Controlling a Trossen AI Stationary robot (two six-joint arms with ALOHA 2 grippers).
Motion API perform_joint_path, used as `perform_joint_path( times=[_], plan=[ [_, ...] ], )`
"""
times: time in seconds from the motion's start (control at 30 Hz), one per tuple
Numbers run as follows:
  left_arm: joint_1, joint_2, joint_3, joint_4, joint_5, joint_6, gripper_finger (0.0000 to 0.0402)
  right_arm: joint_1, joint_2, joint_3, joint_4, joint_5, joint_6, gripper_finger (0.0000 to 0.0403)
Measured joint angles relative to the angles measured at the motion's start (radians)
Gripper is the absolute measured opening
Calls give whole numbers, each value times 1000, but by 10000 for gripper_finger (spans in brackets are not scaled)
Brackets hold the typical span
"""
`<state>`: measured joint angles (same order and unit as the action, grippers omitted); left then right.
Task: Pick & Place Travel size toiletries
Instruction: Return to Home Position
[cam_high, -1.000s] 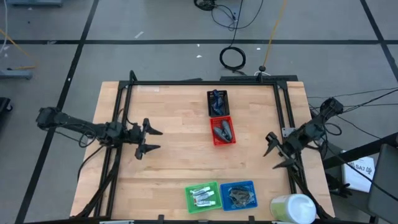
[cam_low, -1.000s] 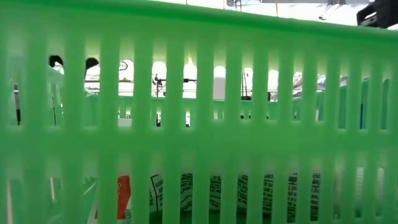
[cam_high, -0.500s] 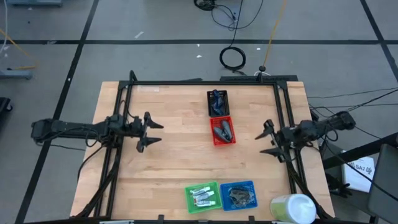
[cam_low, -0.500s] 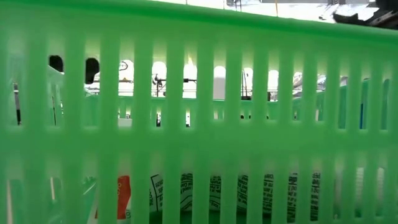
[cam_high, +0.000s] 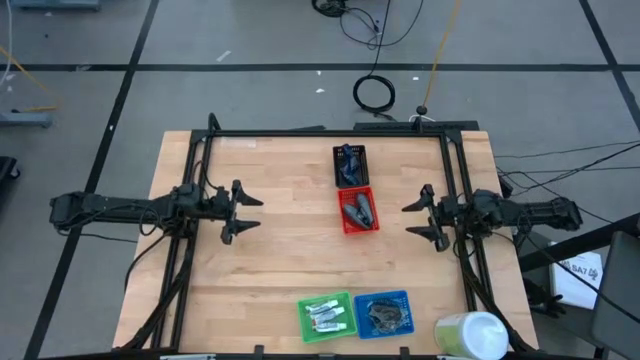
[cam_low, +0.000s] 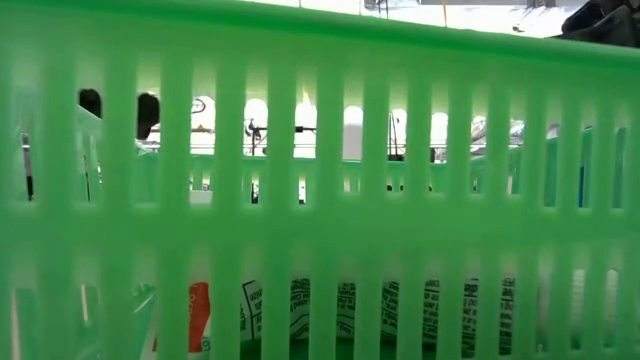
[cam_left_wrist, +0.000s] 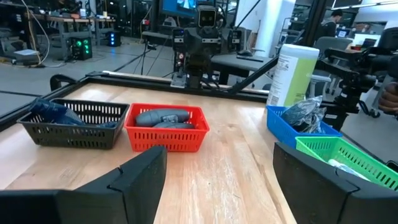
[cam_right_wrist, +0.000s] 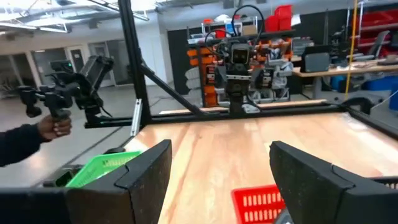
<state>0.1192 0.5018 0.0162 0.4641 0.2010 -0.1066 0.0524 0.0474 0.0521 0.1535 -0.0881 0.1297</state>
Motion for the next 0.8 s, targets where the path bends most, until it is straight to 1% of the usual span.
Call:
perform_joint_path(
  times=[0.07, 0.27, 0.53, 0.67, 0.8],
  plan=[
    [-1, 0, 0, 2, -1, 2, 291, -13, 0, -1, 0, -7, -20, 261],
    [-1, 1, 0, 2, -19, 17, 284, -40, 0, -2, -67, 61, -62, 261],
    [-1, 2, 0, -1, -22, 21, 275, -40, 0, -4, -101, 61, -58, 261],
    [-1, 2, 0, -22, -76, 22, 282, -40, 0, -4, -109, 65, -67, 261],
    [-1, 2, 0, -60, -104, 26, 290, -40, 0, -5, -113, 65, -67, 260]
  ],
)
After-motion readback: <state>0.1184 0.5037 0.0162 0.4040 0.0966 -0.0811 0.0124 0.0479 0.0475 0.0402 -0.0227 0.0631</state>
